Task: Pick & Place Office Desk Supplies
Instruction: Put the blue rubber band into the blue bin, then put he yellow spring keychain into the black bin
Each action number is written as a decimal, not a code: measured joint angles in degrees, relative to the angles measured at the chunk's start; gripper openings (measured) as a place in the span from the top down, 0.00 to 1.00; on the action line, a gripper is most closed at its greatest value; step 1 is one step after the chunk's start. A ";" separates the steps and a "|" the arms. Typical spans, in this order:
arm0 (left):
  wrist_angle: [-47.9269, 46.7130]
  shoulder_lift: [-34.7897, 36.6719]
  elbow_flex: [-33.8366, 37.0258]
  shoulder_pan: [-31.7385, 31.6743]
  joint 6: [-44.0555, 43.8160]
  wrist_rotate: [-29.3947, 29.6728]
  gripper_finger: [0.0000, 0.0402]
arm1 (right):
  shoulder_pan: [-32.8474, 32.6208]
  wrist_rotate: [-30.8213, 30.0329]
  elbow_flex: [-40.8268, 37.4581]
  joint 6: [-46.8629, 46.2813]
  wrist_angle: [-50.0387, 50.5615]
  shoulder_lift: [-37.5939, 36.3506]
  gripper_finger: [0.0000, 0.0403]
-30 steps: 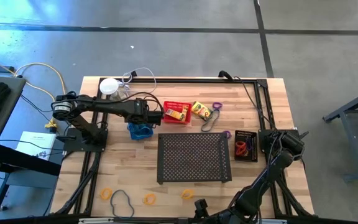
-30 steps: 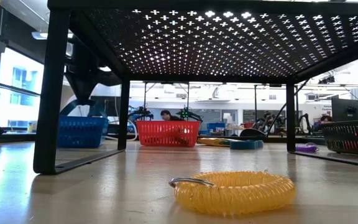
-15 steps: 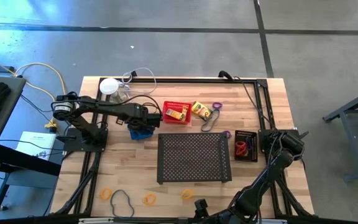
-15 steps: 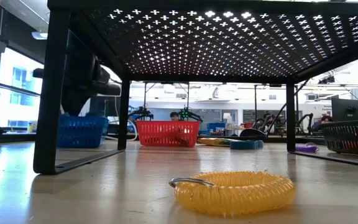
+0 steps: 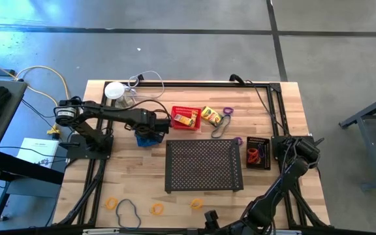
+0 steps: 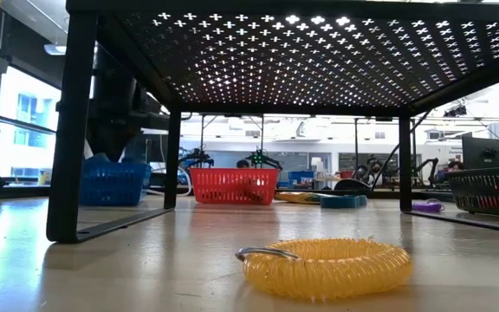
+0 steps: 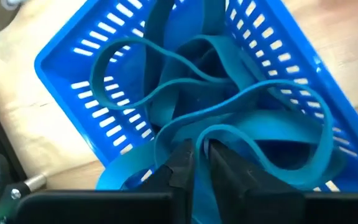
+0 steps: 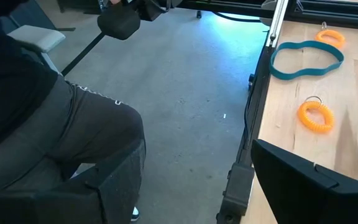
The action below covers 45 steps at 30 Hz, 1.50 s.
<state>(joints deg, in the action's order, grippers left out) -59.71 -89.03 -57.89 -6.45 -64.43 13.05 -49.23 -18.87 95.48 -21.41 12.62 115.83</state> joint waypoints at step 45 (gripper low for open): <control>20.65 2.00 -7.96 55.77 -5.49 7.56 0.84 | -0.28 1.07 0.00 -1.52 -3.57 0.00 0.30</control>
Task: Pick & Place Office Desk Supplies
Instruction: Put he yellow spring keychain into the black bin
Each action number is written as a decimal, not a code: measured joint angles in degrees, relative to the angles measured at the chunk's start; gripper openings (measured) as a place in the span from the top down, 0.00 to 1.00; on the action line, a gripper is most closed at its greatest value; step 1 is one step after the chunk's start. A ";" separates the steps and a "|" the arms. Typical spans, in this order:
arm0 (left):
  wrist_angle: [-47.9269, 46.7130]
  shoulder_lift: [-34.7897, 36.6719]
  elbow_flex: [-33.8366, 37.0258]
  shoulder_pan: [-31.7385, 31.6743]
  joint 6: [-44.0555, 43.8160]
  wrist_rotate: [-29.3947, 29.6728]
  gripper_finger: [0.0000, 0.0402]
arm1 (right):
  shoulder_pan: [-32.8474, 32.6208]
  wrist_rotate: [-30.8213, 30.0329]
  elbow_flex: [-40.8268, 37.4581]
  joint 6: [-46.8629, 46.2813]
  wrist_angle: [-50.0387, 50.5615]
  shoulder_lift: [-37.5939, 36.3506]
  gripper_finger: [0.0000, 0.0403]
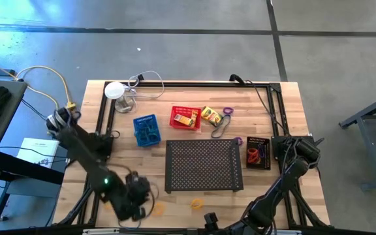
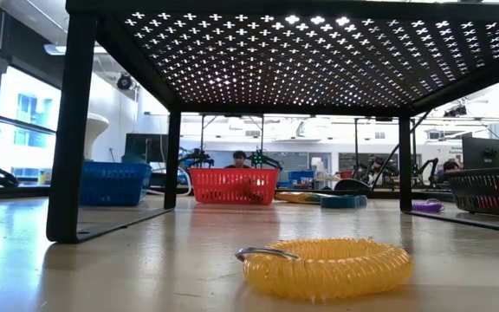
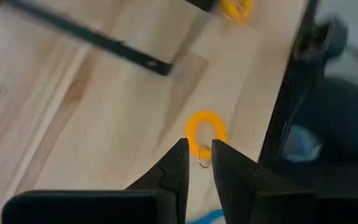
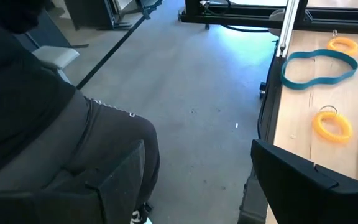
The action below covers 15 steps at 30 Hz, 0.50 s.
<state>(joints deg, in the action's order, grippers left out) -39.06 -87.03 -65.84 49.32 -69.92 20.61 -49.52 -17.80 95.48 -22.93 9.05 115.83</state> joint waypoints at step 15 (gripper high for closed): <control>16.18 -16.35 0.02 0.19 17.44 1.55 0.84 | 0.00 -0.07 0.00 -1.15 -0.34 0.00 0.30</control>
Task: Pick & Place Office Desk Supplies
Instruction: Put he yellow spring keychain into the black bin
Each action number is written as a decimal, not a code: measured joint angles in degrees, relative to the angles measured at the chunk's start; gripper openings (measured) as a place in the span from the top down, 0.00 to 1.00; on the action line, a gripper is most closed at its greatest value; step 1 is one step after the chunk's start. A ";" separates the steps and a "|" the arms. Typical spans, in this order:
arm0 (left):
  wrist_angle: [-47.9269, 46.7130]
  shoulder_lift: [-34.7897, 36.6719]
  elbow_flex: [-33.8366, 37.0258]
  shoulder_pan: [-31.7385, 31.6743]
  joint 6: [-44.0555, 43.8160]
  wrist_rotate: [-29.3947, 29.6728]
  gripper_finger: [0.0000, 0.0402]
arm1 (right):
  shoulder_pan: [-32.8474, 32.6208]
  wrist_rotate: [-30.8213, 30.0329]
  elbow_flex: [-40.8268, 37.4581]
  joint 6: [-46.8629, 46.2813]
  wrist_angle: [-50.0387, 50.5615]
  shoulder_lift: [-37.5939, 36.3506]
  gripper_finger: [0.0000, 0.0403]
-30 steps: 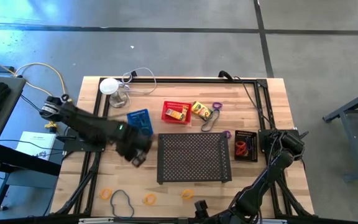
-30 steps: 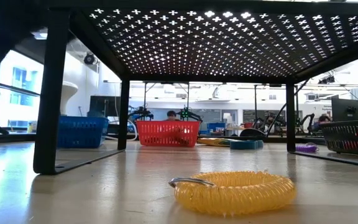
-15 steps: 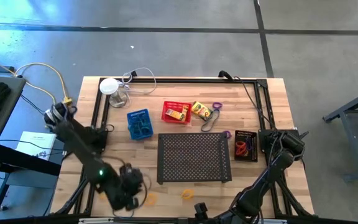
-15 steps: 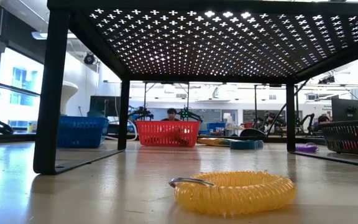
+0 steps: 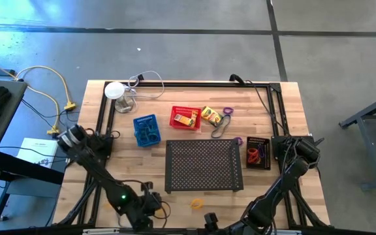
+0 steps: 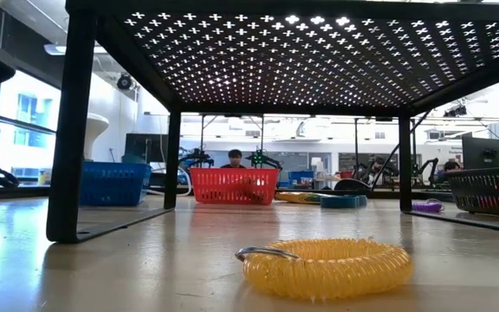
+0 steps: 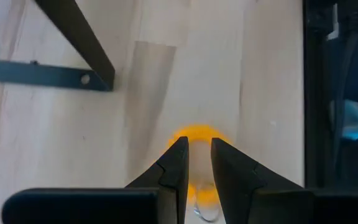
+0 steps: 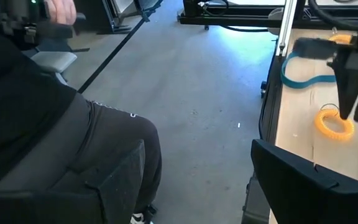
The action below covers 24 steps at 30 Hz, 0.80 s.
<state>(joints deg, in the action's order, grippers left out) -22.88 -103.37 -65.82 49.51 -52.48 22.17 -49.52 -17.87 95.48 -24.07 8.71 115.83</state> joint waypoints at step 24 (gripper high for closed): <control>-1.57 -5.27 -0.19 -0.27 4.96 -3.55 0.84 | -1.18 -0.13 0.00 -4.49 0.85 0.00 0.30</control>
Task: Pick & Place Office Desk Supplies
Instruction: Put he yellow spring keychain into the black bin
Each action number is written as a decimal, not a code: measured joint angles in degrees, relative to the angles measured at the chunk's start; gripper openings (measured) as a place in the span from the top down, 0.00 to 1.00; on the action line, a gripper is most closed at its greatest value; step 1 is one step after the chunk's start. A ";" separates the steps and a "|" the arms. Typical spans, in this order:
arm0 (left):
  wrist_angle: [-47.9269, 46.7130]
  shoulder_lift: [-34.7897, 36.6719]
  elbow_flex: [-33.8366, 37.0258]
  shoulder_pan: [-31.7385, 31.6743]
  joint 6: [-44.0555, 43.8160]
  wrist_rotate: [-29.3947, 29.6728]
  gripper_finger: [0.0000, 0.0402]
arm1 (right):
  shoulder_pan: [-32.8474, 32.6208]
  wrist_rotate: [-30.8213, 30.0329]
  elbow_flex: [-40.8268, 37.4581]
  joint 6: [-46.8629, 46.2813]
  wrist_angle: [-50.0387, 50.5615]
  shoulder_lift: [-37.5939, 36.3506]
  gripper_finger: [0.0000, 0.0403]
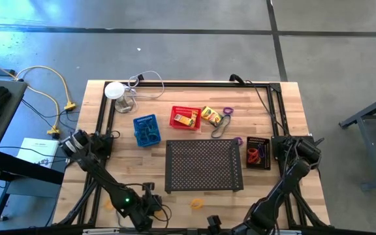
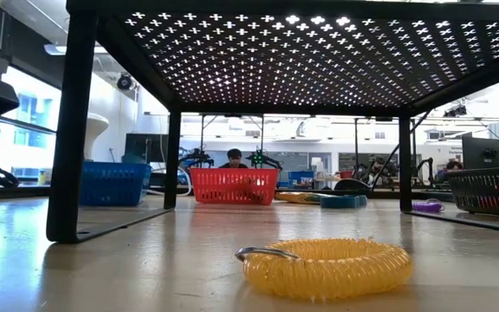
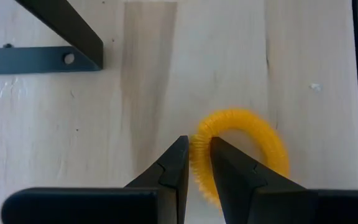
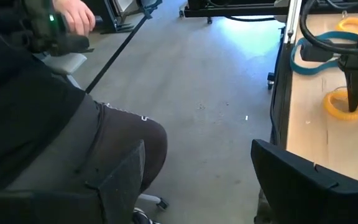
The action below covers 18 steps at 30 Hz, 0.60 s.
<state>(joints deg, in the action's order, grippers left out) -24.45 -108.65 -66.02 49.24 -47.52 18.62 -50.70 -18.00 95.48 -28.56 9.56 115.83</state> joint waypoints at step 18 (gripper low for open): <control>-0.39 -1.82 -0.10 0.15 -8.31 -1.83 0.98 | 0.07 -0.04 0.00 1.79 -1.02 0.00 0.30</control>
<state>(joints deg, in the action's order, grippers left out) -24.84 -110.47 -66.12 49.39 -55.83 16.79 -50.63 -18.04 95.48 -26.76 8.54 115.83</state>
